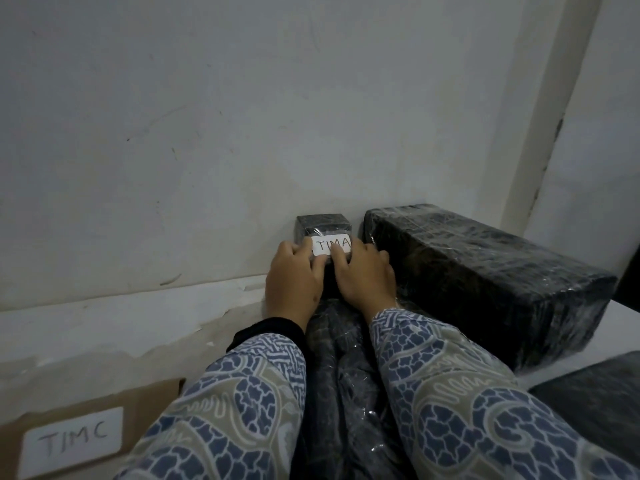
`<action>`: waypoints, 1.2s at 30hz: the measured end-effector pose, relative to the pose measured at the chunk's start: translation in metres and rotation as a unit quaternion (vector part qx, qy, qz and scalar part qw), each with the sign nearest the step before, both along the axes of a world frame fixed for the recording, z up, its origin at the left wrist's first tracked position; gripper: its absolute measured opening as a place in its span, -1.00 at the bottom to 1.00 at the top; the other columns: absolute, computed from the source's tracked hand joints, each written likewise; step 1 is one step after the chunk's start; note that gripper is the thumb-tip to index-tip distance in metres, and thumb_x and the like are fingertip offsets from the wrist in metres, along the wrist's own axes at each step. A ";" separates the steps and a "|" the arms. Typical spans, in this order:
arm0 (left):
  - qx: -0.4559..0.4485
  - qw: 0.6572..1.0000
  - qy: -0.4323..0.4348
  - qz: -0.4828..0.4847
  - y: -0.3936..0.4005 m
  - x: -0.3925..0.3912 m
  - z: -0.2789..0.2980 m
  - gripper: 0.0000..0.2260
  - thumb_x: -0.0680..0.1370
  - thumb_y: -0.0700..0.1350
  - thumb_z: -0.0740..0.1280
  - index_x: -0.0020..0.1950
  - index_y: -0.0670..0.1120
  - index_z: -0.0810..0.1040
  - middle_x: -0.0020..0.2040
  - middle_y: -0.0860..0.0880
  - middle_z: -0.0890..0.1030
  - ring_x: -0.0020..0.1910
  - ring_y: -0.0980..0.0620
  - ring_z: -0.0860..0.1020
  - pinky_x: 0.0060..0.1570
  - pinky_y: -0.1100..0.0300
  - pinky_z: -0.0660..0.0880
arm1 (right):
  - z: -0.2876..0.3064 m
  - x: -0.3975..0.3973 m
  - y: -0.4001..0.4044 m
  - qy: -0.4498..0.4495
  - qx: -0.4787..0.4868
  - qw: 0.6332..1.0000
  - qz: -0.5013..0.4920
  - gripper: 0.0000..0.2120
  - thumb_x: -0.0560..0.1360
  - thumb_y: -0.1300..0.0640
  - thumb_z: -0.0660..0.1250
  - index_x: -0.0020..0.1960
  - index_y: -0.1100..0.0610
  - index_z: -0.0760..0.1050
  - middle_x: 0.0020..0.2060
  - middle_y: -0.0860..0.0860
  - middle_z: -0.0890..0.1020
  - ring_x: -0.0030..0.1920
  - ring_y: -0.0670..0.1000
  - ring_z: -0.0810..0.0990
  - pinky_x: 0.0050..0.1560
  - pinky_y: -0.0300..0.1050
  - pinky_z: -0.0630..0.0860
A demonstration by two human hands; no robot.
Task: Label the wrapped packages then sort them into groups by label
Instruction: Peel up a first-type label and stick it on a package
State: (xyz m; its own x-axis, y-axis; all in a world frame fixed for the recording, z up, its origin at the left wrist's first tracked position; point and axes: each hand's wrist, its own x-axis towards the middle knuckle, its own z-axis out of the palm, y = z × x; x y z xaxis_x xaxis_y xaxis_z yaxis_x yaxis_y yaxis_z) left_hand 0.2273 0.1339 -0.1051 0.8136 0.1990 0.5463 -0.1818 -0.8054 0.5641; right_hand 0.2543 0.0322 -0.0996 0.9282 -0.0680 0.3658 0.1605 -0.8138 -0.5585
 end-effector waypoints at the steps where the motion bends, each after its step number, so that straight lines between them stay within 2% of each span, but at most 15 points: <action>1: -0.004 1.000 0.002 -0.004 0.000 0.000 0.000 -0.63 0.59 -0.05 0.21 0.36 -0.14 0.42 0.12 -0.20 0.46 0.10 -0.15 0.48 0.06 0.05 0.43 | 0.001 0.000 0.000 0.012 -0.002 1.000 -0.001 -0.48 0.56 -0.19 -0.01 0.31 0.14 0.37 0.30 0.15 0.44 0.29 0.20 0.33 0.27 0.08 0.27; 5: -0.003 1.000 0.016 -0.002 0.000 0.001 -0.001 -0.63 0.60 -0.02 0.15 0.36 -0.16 0.38 0.12 -0.20 0.44 0.12 -0.18 0.46 0.07 -0.01 0.44 | 0.002 -0.004 0.001 0.017 0.017 1.000 0.005 -0.46 0.54 -0.23 0.00 0.31 0.13 0.35 0.28 0.12 0.48 0.27 0.20 0.34 0.24 0.09 0.28; 8: 0.011 0.999 0.039 0.006 0.001 0.001 -0.002 -0.55 0.62 0.01 0.10 0.48 -0.12 0.20 0.17 -0.22 0.42 0.16 -0.20 0.43 0.12 -0.06 0.43 | 0.002 -0.008 0.000 0.000 0.015 1.000 0.024 -0.44 0.56 -0.19 0.02 0.49 0.00 0.05 0.30 0.09 0.49 0.28 0.24 0.33 0.22 0.09 0.30; 10: 0.031 0.998 0.044 0.011 0.001 0.001 -0.003 -0.57 0.63 0.01 0.07 0.46 -0.13 0.23 0.16 -0.22 0.42 0.16 -0.19 0.42 0.10 -0.06 0.43 | 0.002 -0.008 0.000 -0.002 -0.002 1.000 0.031 -0.41 0.57 -0.18 0.01 0.52 -0.09 -0.10 0.30 0.08 0.50 0.29 0.25 0.33 0.21 0.09 0.30; 16: 0.037 0.998 0.039 0.011 0.003 0.002 -0.003 -0.61 0.63 -0.03 0.08 0.37 -0.21 0.37 0.19 -0.23 0.43 0.18 -0.19 0.41 0.12 -0.03 0.40 | 0.003 -0.004 0.000 0.013 -0.008 0.999 0.042 -0.39 0.57 -0.19 -0.02 0.53 -0.05 -0.14 0.35 0.06 0.45 0.34 0.24 0.28 0.27 0.12 0.25; 20: 0.017 0.999 0.032 0.006 0.004 0.003 -0.003 -0.64 0.62 -0.05 0.11 0.33 -0.22 0.42 0.19 -0.24 0.46 0.20 -0.19 0.42 0.15 0.00 0.37 | 0.003 -0.002 -0.003 0.026 0.019 0.998 0.048 -0.40 0.56 -0.19 0.03 0.53 -0.02 -0.03 0.36 0.11 0.43 0.38 0.21 0.28 0.31 0.10 0.22; 22: 0.010 1.000 0.027 0.006 0.003 0.003 -0.003 -0.65 0.62 -0.05 0.12 0.29 -0.23 0.46 0.18 -0.24 0.48 0.19 -0.19 0.43 0.15 0.01 0.37 | 0.000 0.002 -0.003 0.022 0.041 0.998 0.038 -0.45 0.53 -0.22 0.07 0.44 0.00 0.24 0.26 0.12 0.52 0.34 0.20 0.35 0.28 0.08 0.25; 24: 0.009 1.000 0.022 0.010 0.003 0.002 -0.003 -0.66 0.62 -0.05 0.13 0.25 -0.23 0.49 0.17 -0.24 0.51 0.19 -0.19 0.44 0.14 0.01 0.37 | -0.001 0.004 -0.001 0.015 0.059 0.998 0.024 -0.55 0.51 -0.24 0.08 0.21 0.02 0.46 0.13 0.09 0.59 0.26 0.17 0.43 0.21 0.05 0.30; 26: 0.013 1.000 0.014 0.012 0.003 0.002 -0.002 -0.67 0.62 -0.05 0.13 0.20 -0.24 0.52 0.15 -0.25 0.54 0.16 -0.20 0.46 0.11 0.01 0.36 | 0.001 0.001 0.000 0.016 0.049 0.999 0.017 -0.55 0.54 -0.21 0.06 0.15 0.08 0.49 0.11 0.13 0.59 0.23 0.19 0.43 0.19 0.05 0.31; 30: 0.034 0.999 0.016 0.021 0.001 -0.001 0.004 -0.66 0.62 -0.05 0.12 0.05 -0.27 0.57 0.03 -0.27 0.61 0.03 -0.22 0.51 -0.03 0.04 0.36 | 0.009 -0.006 0.003 0.036 0.028 0.999 0.003 -0.49 0.59 -0.13 -0.01 0.25 0.24 0.42 0.19 0.25 0.51 0.26 0.24 0.39 0.21 0.07 0.35; 34: -0.025 0.997 0.073 0.010 0.006 -0.005 0.017 -0.65 0.58 -0.03 0.23 -0.12 -0.31 0.62 -0.12 -0.29 0.64 -0.11 -0.21 0.55 -0.20 0.15 0.31 | 0.014 -0.003 0.007 0.074 -0.009 0.997 -0.004 -0.49 0.62 -0.07 -0.07 0.26 0.28 0.42 0.23 0.24 0.51 0.30 0.27 0.37 0.23 0.06 0.35; 36: -0.038 0.994 0.104 0.004 0.008 -0.005 0.025 -0.64 0.55 -0.05 0.28 -0.26 -0.32 0.57 -0.28 -0.28 0.58 -0.10 -0.26 0.56 -0.23 0.16 0.29 | 0.017 -0.002 0.006 0.087 -0.033 0.996 -0.001 -0.55 0.63 0.00 -0.06 0.25 0.26 0.44 0.23 0.22 0.52 0.27 0.27 0.42 0.21 0.05 0.39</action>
